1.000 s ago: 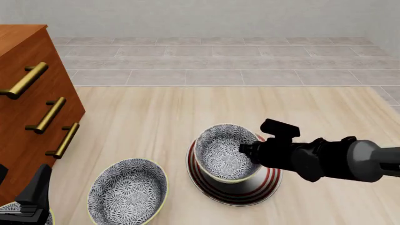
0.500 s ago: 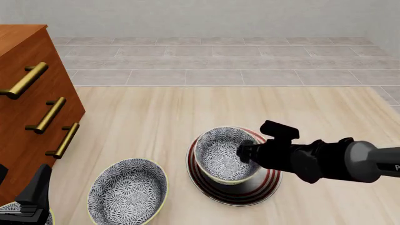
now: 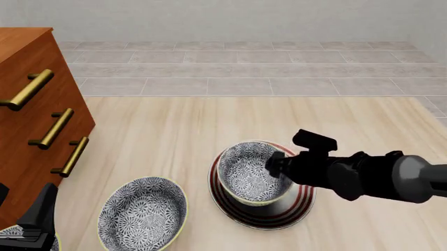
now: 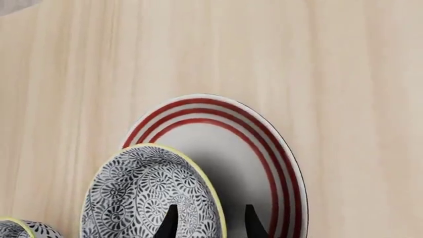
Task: Pick up the bowl and put it in the front on the plate.
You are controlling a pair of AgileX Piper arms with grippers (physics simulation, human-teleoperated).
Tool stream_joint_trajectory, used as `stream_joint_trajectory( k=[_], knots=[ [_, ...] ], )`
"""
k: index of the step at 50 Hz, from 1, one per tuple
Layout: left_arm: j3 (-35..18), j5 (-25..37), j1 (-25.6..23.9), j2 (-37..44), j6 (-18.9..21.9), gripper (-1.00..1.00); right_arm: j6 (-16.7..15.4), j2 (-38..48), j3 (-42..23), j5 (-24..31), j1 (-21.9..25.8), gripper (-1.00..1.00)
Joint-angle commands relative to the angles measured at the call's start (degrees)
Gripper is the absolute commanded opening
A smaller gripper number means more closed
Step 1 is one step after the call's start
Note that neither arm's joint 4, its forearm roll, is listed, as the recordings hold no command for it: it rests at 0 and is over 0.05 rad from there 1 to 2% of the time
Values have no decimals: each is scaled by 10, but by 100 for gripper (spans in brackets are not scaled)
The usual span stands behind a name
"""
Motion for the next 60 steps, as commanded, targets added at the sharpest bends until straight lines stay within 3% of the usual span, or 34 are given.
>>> stream_joint_trajectory(
  k=[1,39,60],
  knots=[
    [0,0,0,0,0,100,-12,-25,-10,28,-8,100],
    [0,0,0,0,0,100,-71,-124,-101,158,-37,100],
    [0,0,0,0,0,100,-70,-180,-129,182,-46,100]
  ],
)
